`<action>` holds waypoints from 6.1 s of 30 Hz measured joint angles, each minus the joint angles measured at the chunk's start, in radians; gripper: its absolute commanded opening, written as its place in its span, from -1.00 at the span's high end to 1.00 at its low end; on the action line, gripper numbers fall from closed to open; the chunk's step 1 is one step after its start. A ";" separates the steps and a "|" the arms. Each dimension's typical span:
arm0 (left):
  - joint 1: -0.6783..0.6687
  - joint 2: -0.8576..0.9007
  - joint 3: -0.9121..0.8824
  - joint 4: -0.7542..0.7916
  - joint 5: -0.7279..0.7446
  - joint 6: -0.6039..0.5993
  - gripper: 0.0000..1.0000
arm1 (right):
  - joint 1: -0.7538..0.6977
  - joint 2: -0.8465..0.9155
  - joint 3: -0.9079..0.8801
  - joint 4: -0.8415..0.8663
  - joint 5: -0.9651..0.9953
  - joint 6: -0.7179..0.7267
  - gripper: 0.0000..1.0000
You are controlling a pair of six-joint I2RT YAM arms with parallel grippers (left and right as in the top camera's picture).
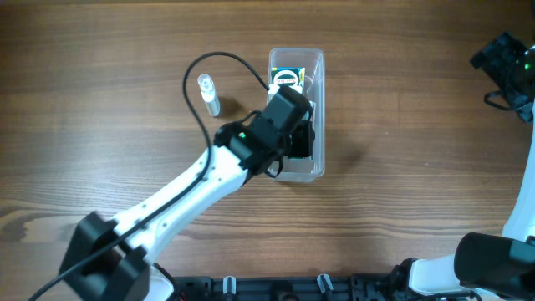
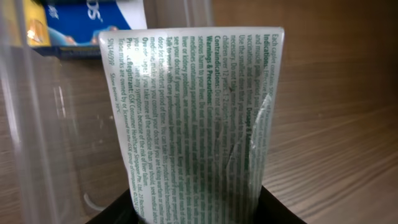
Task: Pack container
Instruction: 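Lift the tube box and carry it over the container's near end, then lower the tube box into the container and open the left gripper, then move the left gripper to the white dropper bottle and grasp it, then lift the dropper bottle and carry it over the container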
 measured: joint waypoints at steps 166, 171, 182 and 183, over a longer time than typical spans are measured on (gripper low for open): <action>0.553 0.574 0.719 -0.710 -0.023 0.456 0.41 | 0.000 0.000 0.000 0.008 0.000 0.000 -0.99; 0.552 0.575 0.730 -0.726 -0.022 0.456 0.39 | 0.000 0.000 0.000 0.008 0.000 0.000 -0.99; 0.539 0.579 0.926 -0.907 -0.022 0.456 0.33 | 0.000 0.000 0.000 0.009 0.000 0.000 -0.99; 0.530 0.579 0.937 -0.922 -0.022 0.456 0.33 | 0.000 0.000 0.000 0.008 0.000 0.000 -0.99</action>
